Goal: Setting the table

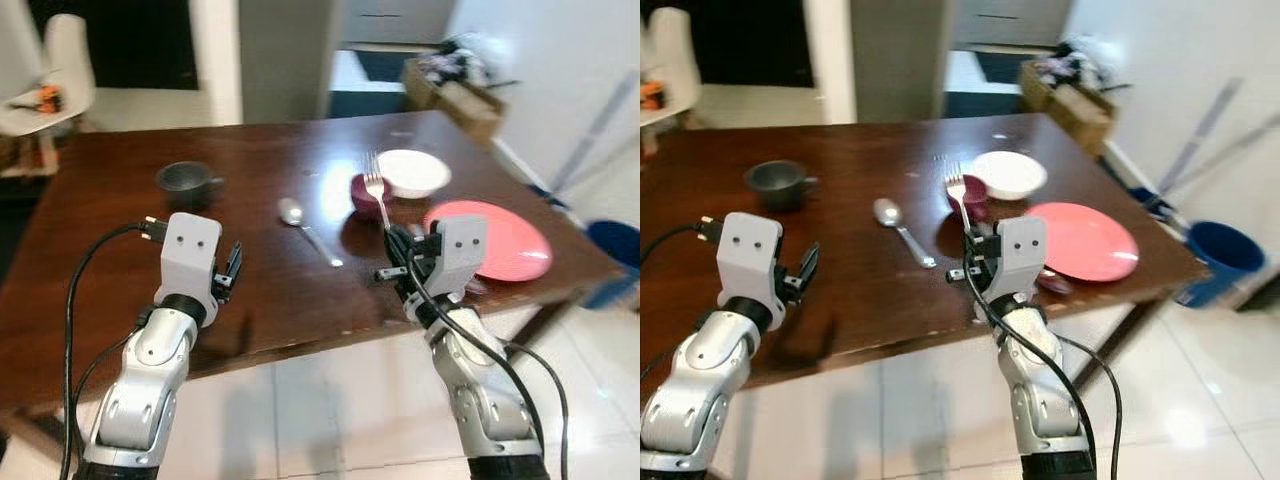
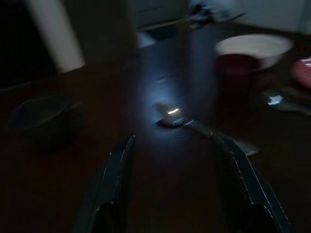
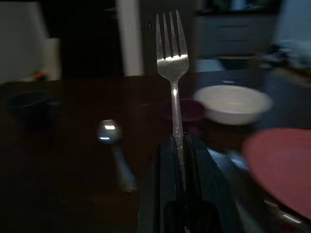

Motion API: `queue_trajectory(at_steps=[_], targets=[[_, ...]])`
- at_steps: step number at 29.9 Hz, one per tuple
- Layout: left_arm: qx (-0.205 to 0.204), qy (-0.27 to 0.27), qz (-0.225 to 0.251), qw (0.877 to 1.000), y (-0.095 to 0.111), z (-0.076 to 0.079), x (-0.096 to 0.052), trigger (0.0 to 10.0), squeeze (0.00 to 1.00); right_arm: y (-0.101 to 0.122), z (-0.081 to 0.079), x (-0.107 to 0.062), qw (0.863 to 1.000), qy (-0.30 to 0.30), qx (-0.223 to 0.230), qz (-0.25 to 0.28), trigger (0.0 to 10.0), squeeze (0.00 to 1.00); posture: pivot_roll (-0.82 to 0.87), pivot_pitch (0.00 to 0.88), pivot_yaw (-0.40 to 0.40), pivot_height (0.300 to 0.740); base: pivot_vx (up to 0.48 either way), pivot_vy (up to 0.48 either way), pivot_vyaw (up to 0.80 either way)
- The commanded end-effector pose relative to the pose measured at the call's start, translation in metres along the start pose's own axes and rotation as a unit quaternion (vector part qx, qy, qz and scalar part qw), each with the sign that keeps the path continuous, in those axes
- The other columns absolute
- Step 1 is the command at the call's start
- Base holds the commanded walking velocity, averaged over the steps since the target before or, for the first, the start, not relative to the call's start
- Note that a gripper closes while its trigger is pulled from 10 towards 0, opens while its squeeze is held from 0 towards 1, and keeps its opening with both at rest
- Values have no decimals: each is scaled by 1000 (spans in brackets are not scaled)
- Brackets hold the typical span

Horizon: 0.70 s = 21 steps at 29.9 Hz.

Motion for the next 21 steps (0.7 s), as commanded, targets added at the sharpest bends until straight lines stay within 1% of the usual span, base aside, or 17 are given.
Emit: queue_trajectory(at_steps=[1,21], targets=[[3,-3,-6,1000,-4,4,1,10000,0,-5,2,-2,1000,-5,2,-10,10000,0,-7,13,19,740,0,0,-800],[2,-5,-4,1000,-4,5,3,10000,0,-5,2,-2,1000,-4,1,-12,10000,0,-8,14,18,740,0,0,-800]])
Point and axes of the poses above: a point about 5 cm out from each wrist's last joint towards the gripper, its own x axis pointing out of the wrist towards the gripper, its own y axis along the axis of the wrist's last joint, z = x × y, the point moved 2 cm from there along x, pointing out of the wrist towards the gripper, and after that the axes turned 2 degrees about x, right-handed, at the moved point
